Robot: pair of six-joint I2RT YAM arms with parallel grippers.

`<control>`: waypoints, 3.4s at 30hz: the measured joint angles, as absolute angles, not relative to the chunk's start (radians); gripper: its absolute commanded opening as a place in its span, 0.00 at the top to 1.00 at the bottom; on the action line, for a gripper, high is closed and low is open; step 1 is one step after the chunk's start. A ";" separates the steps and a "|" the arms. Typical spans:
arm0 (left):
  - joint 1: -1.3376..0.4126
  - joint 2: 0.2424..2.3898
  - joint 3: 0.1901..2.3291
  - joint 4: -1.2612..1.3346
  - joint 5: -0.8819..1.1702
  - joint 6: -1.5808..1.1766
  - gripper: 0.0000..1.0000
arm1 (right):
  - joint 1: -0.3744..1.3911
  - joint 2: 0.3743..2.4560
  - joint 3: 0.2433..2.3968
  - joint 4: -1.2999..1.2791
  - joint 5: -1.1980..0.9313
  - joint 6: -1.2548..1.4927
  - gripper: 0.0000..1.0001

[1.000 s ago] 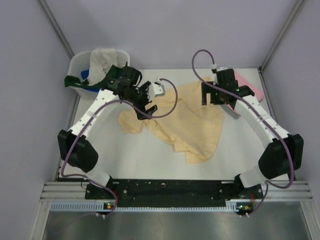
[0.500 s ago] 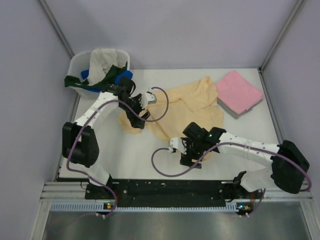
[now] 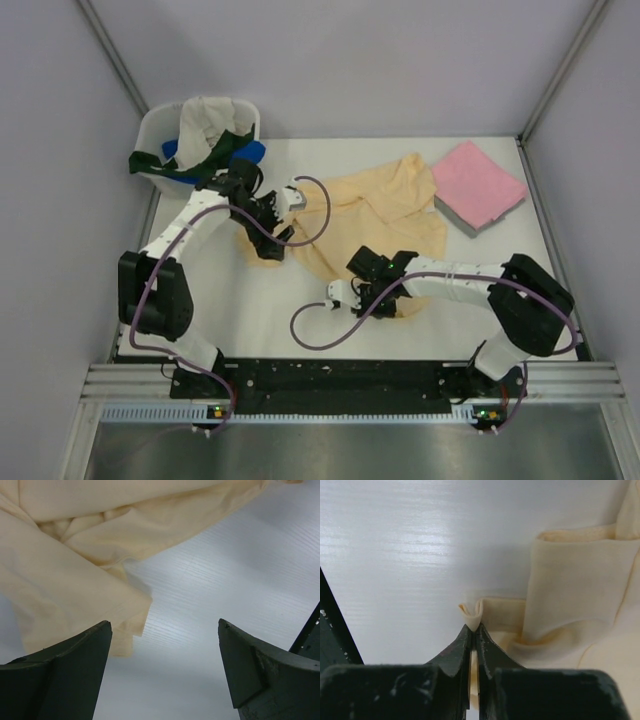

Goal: Fold and stack the t-shirts
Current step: Flatten out the tshirt

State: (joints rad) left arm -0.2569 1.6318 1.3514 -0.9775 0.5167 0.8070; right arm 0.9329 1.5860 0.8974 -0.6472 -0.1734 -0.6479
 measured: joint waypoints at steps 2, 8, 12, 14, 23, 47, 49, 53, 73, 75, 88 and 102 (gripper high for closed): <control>-0.261 1.632 1.351 -0.978 0.531 0.810 0.11 | 0.934 1.567 0.898 -0.661 -0.149 -0.645 1.00; -0.338 1.632 1.351 -0.963 0.553 0.841 0.03 | 0.867 1.243 0.968 -0.710 -0.111 -0.643 1.00; -0.387 1.637 1.344 -0.908 0.562 0.878 0.02 | 0.768 0.992 1.087 -0.671 -0.084 -0.656 1.00; -0.391 1.658 1.349 -0.883 0.560 0.896 0.02 | 0.756 0.914 1.122 -0.662 -0.050 -0.665 1.00; -0.402 1.830 1.404 -0.859 0.522 0.957 0.03 | 0.704 0.915 1.182 -0.682 0.115 -0.658 1.00; -0.428 1.928 1.482 -0.810 0.511 0.849 1.00 | 0.616 0.908 1.428 -0.702 0.329 -0.613 1.00; -0.426 1.909 1.501 -0.831 0.527 0.838 1.00 | 0.599 0.909 1.436 -0.702 0.339 -0.606 1.00; -0.405 1.844 1.551 -0.900 0.548 0.810 1.00 | 0.586 0.912 1.464 -0.701 0.355 -0.598 1.00; -0.158 1.376 2.075 -1.299 0.698 0.756 1.00 | 0.584 0.880 1.963 -0.698 0.080 -0.391 1.00; -0.159 1.342 2.117 -1.308 0.731 0.749 1.00 | 0.584 0.876 2.021 -0.686 0.045 -0.360 1.00; -0.105 1.336 1.801 -1.281 0.616 0.574 1.00 | 0.439 1.230 1.983 -0.552 0.096 -0.361 1.00; -0.086 1.367 1.912 -1.151 0.377 0.556 1.00 | 0.271 1.355 1.819 -0.541 0.019 -0.331 1.00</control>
State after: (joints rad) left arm -0.0864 1.3670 1.9118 -1.1515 0.3767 0.5564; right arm 0.2714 1.3548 1.8194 -0.5411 0.0185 -0.3305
